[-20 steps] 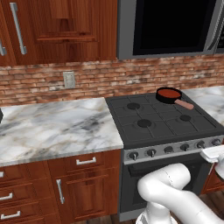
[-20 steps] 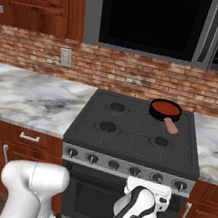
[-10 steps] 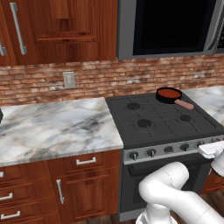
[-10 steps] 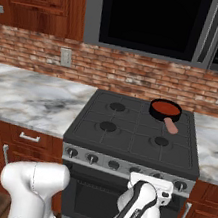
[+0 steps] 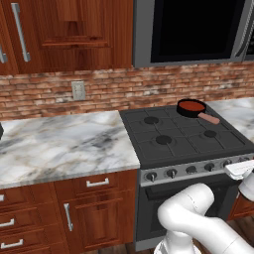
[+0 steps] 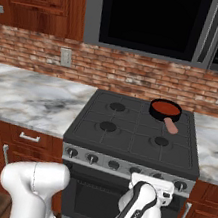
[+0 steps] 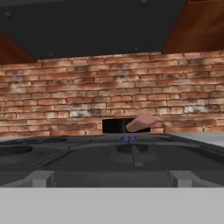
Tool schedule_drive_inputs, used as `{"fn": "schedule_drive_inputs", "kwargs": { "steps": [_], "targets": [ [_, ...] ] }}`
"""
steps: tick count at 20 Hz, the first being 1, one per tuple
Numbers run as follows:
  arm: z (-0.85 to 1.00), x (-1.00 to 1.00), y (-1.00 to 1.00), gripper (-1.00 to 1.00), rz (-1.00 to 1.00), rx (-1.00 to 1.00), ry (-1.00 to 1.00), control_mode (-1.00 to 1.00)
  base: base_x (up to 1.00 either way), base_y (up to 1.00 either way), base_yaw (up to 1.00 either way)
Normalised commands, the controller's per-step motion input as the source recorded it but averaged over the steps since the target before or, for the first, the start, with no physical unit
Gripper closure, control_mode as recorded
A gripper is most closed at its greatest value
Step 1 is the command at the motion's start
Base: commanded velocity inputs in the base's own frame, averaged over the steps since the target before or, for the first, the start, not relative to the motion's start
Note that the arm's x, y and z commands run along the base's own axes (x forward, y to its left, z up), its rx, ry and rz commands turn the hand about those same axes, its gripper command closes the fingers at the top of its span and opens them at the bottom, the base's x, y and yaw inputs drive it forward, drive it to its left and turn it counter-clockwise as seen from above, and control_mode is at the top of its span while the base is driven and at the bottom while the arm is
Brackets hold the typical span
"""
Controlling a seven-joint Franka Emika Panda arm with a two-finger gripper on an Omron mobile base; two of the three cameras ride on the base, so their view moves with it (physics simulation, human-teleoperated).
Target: Wait until the marinara sauce is simmered to a deep red color and then turn off the stove.
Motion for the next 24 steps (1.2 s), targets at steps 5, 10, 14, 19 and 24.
{"fn": "schedule_drive_inputs", "kwargs": {
  "steps": [5,10,14,19,24],
  "targets": [
    [-0.11,0.0,0.0,-1.0,0.0,0.0,0.01,-1.0,0.0,0.0,0.0],
    [-0.14,0.0,0.0,-1.0,0.0,0.0,0.04,-1.0,0.0,0.0,0.0],
    [-0.19,0.0,0.0,-1.0,0.0,0.0,0.04,-1.0,0.0,0.0,0.0],
    [-0.17,0.0,0.0,-1.0,0.0,0.0,0.03,-1.0,0.0,0.0,0.0],
    [-0.17,0.0,0.0,-1.0,0.0,0.0,0.02,-1.0,0.0,0.0,0.0]
  ]
}}
